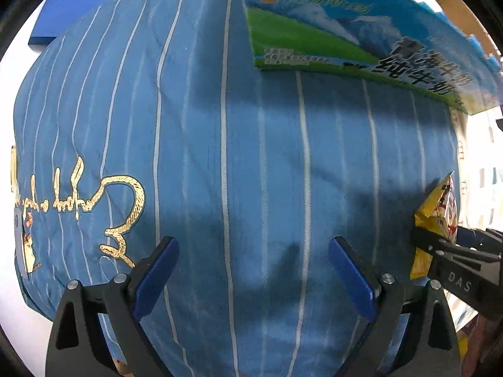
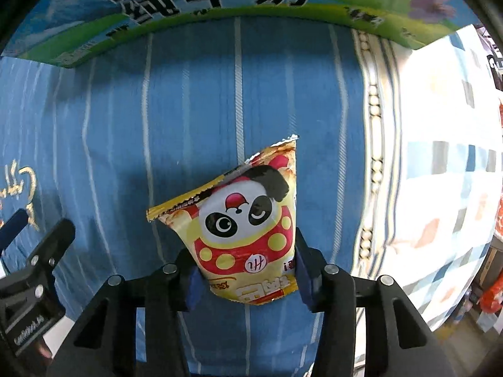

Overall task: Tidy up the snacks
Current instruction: 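Close right tool on yellow panda pack and lift it, then carry panda pack over the box and open right tool to drop it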

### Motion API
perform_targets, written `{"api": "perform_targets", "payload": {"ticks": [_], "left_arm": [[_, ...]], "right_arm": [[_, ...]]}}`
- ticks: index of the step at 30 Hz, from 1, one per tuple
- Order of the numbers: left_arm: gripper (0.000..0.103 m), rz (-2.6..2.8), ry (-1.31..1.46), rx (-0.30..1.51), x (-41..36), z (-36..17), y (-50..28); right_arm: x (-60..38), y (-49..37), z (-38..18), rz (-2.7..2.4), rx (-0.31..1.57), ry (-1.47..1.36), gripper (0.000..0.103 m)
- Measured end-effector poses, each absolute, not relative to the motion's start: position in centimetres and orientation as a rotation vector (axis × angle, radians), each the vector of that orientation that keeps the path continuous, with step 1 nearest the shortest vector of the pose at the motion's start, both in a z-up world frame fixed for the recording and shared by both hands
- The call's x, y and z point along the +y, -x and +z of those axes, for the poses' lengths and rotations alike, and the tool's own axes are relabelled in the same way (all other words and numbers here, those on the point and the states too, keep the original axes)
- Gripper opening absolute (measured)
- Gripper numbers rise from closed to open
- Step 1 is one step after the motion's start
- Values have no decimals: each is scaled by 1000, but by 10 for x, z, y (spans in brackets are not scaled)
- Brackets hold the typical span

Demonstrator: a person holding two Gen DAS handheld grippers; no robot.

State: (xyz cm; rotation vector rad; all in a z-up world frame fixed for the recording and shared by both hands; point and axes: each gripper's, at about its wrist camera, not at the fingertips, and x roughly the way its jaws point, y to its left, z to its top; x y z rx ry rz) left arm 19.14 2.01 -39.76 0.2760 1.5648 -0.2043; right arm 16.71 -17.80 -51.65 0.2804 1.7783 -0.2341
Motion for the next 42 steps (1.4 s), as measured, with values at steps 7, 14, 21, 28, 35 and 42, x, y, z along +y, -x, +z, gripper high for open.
{"api": "perform_targets", "payload": {"ticks": [7,14,21,28,35,42], "left_arm": [[97,-260,-223,1495,7,-336,-184],[97,-316,-177,1365,-12,-257,-198],[97,-328,-194,1271,-15,-216,-238],[97,-308,-172,1281,-19,-220,-286],[97,-266,-166,1348,-17,-255,-341],[97,-223,-189,1403,-16,-289,-372]], "right_arm": [[-183,-163,-432,-175,1640,-303,50],[-213,-197,-346,-132,1492,-308,50],[-211,-239,-309,-119,1401,-312,50],[-222,-295,-332,-117,1393,-314,50],[-221,-350,-387,-96,1458,-354,50],[-210,-375,-448,-61,1556,-382,50]]}}
